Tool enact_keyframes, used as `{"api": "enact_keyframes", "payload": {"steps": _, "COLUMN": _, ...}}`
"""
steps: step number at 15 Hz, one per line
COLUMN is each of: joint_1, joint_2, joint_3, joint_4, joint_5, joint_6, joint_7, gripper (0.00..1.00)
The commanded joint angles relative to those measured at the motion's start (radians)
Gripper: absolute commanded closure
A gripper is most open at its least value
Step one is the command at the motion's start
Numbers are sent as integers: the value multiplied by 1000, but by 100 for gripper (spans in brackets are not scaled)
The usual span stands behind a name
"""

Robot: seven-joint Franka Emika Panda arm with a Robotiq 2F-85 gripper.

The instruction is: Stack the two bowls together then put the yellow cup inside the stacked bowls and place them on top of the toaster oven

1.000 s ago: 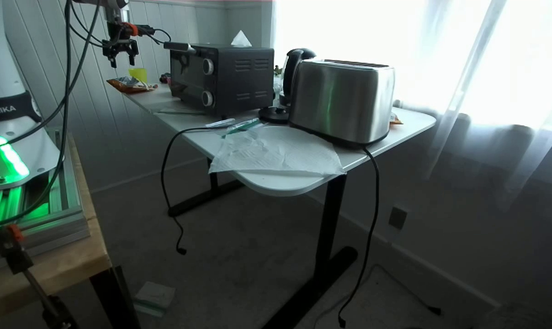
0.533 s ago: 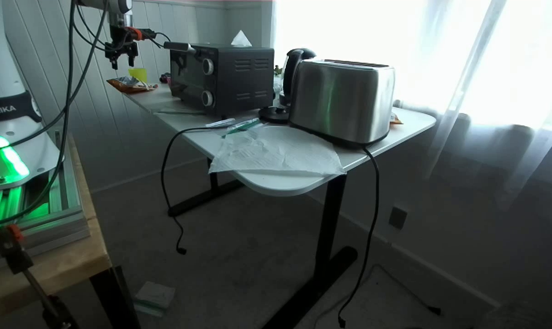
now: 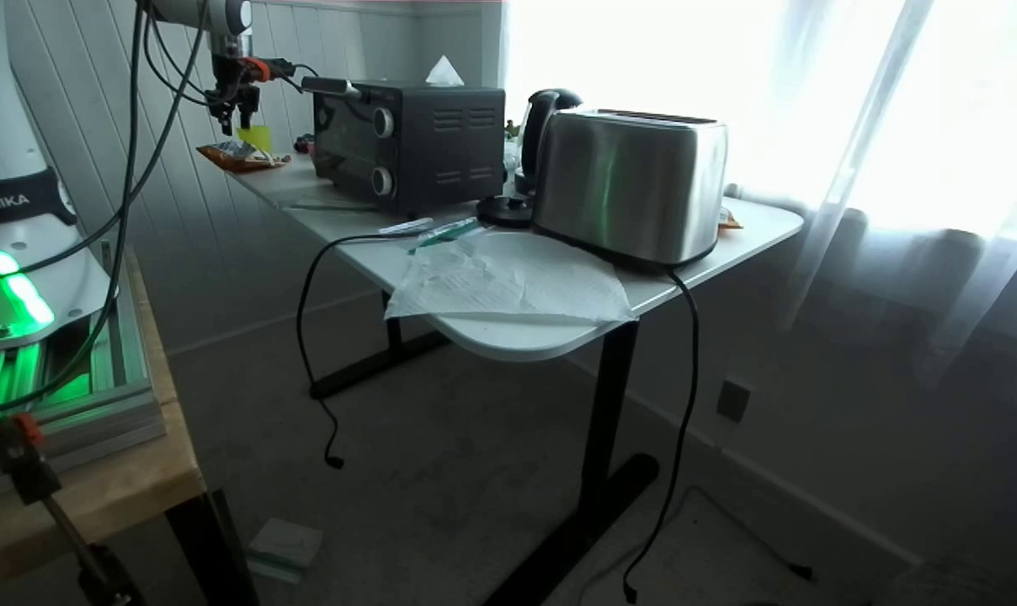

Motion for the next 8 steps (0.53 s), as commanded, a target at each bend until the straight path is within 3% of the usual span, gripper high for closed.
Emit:
{"api": "enact_keyframes", "payload": {"steps": 1, "joint_1": 22, "joint_2": 34, "joint_3": -23, "joint_4": 43, "joint_5": -7, "joint_6": 16, "joint_7": -10, "gripper": 72}}
{"api": "enact_keyframes", "payload": {"steps": 5, "joint_1": 9, "joint_2": 15, "joint_3": -25, "joint_4": 28, "joint_5": 4, "joint_6": 43, "joint_7": 0, "gripper": 98}}
{"api": "enact_keyframes", "payload": {"steps": 8, "joint_1": -3, "joint_2": -15, "joint_3": -29, "joint_4": 10, "joint_5": 10, "joint_6": 62, "joint_7": 28, "gripper": 100}}
